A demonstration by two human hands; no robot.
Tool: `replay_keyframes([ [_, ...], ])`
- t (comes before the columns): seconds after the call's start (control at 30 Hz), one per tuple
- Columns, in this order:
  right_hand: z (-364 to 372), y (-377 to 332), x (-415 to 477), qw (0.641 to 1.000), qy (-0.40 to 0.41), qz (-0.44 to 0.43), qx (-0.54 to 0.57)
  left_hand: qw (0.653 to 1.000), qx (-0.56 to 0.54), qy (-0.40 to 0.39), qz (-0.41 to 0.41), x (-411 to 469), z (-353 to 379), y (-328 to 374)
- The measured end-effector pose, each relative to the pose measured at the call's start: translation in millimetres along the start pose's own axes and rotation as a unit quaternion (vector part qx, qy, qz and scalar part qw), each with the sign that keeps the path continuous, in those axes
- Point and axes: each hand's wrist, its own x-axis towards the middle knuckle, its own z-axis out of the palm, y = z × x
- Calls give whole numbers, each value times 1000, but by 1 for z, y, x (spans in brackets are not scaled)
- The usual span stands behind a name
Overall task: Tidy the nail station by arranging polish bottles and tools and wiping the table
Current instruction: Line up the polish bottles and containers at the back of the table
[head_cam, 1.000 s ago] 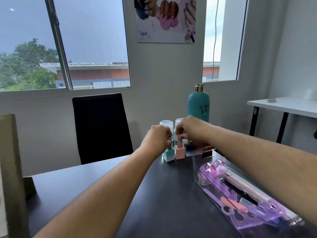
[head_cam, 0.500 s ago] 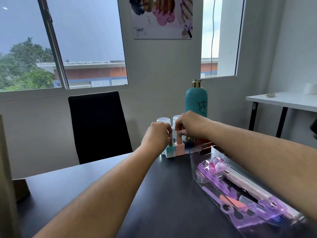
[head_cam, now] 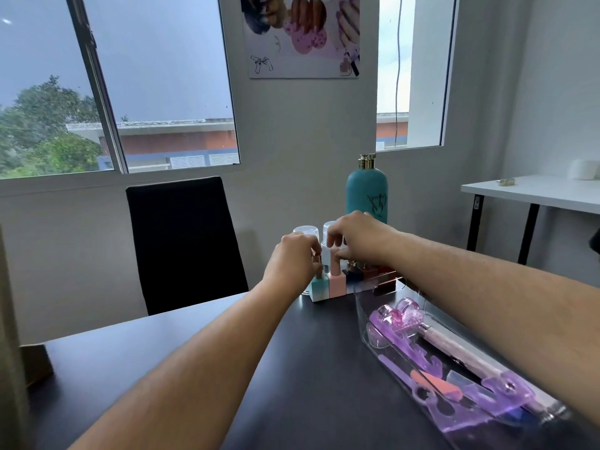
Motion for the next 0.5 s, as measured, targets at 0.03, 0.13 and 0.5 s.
replay_keyframes([
  [0.03,-2,0,-2,1000,4,0,10,1000,-1,3,1,0,0,0],
  [0.13,-11,4,-8,999,24,7,43,999,0,33,9,-4,-7,0],
  [0.5,-26,40,-102,976,41,169,130,987,-159,-11,-23,-90,-12,45],
])
